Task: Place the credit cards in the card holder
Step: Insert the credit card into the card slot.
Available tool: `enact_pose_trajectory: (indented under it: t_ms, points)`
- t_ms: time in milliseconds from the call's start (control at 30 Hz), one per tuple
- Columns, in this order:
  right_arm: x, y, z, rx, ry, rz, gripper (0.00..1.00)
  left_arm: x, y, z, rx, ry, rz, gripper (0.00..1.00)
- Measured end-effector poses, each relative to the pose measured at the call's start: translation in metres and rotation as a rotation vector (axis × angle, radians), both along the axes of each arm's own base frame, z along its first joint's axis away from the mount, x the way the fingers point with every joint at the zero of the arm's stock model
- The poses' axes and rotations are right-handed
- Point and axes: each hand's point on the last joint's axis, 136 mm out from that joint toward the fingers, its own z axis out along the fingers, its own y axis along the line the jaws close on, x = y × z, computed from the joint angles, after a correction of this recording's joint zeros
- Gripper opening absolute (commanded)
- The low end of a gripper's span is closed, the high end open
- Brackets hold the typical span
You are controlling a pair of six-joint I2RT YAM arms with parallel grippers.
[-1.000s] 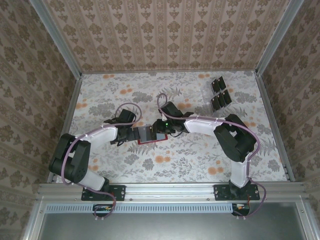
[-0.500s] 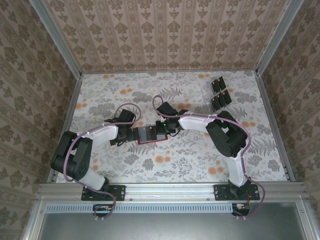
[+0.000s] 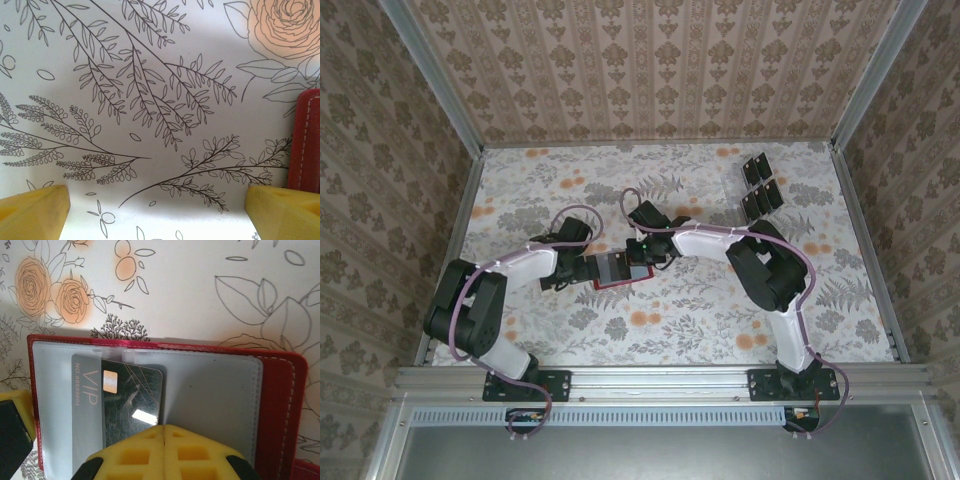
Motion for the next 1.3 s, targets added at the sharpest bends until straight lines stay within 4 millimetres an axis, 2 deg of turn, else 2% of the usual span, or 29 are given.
enact_pose_trajectory:
  t_ms: [333, 600, 800, 867, 967, 1000, 1300]
  points:
    - [-0.006, 0.015, 0.002, 0.026, 0.013, 0.018, 0.08, 0.0, 0.0, 0.0, -0.002, 0.002, -0.001, 1.0]
    - [-0.009, 0.035, 0.004, 0.05, 0.016, 0.051, 0.08, 0.0, 0.0, 0.0, -0.002, 0.002, -0.001, 1.0]
    - [-0.006, 0.04, 0.003, 0.052, 0.015, 0.052, 0.09, 0.0, 0.0, 0.0, -0.001, 0.002, -0.001, 1.0]
    - [-0.006, 0.04, 0.003, 0.052, 0.015, 0.052, 0.14, 0.0, 0.0, 0.0, -0.002, 0.002, -0.001, 1.0]
    - [-0.004, 0.036, 0.003, 0.051, 0.012, 0.046, 0.29, 0.0, 0.0, 0.0, -0.001, 0.002, -0.001, 1.0]
    - [-0.003, 0.032, 0.004, 0.051, 0.009, 0.04, 0.31, 0.0, 0.0, 0.0, -0.002, 0.002, -0.001, 1.0]
    - [-0.003, 0.0, 0.003, 0.063, 0.005, -0.01, 0.31, 0.0, -0.001, 0.001, -0.001, 0.001, -0.007, 1.0]
